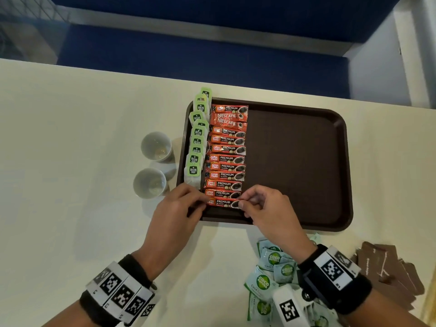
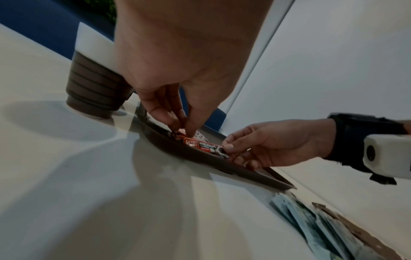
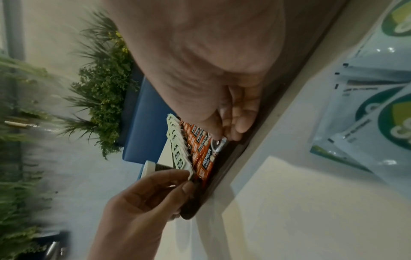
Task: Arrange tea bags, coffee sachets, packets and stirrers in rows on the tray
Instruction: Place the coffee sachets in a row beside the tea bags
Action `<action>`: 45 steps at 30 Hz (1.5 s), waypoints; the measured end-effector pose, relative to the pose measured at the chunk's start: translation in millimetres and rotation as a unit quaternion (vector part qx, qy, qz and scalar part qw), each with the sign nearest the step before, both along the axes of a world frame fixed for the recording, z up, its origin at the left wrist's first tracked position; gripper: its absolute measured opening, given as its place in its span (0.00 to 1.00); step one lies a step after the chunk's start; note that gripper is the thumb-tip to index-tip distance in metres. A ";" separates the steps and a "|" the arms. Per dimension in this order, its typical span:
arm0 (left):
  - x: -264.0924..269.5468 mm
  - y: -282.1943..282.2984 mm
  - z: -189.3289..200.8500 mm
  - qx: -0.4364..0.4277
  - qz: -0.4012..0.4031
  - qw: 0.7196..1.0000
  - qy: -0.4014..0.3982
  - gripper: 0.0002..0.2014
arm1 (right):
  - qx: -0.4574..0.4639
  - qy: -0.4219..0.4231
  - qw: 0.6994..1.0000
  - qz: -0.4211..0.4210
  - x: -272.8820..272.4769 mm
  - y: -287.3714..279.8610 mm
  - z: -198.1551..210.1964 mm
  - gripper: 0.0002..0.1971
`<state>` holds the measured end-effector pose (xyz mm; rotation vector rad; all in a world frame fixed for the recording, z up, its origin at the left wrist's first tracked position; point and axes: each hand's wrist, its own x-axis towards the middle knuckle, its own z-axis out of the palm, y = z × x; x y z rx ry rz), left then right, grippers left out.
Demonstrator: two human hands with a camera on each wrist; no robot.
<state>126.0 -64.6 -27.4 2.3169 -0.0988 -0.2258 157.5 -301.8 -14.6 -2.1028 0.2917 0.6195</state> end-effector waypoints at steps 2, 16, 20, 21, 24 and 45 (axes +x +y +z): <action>-0.1 -0.9 -2.9 0.012 -0.017 1.000 -0.013 0.11 | -0.030 -0.015 0.999 0.017 0.5 1.4 -0.4 0.06; 9.1 -9.1 -16.8 0.064 -0.075 0.993 -0.062 0.13 | -0.071 -0.024 0.996 0.050 2.4 0.1 -3.9 0.08; 9.9 -8.1 -17.1 0.065 -0.078 0.993 -0.058 0.13 | -0.064 -0.027 0.996 0.048 1.9 -0.5 -2.9 0.08; 10.2 -8.0 -16.7 0.065 -0.078 0.993 -0.058 0.12 | -0.064 -0.027 0.996 0.049 2.0 -0.7 -3.0 0.08; 10.9 -8.8 -15.0 0.060 -0.082 0.993 -0.059 0.12 | -0.063 -0.022 0.997 0.051 2.3 -0.8 -3.5 0.08; 14.6 -10.0 -11.3 0.050 -0.092 0.993 -0.050 0.13 | -0.033 -0.035 0.998 0.031 7.7 -10.1 1.1 0.06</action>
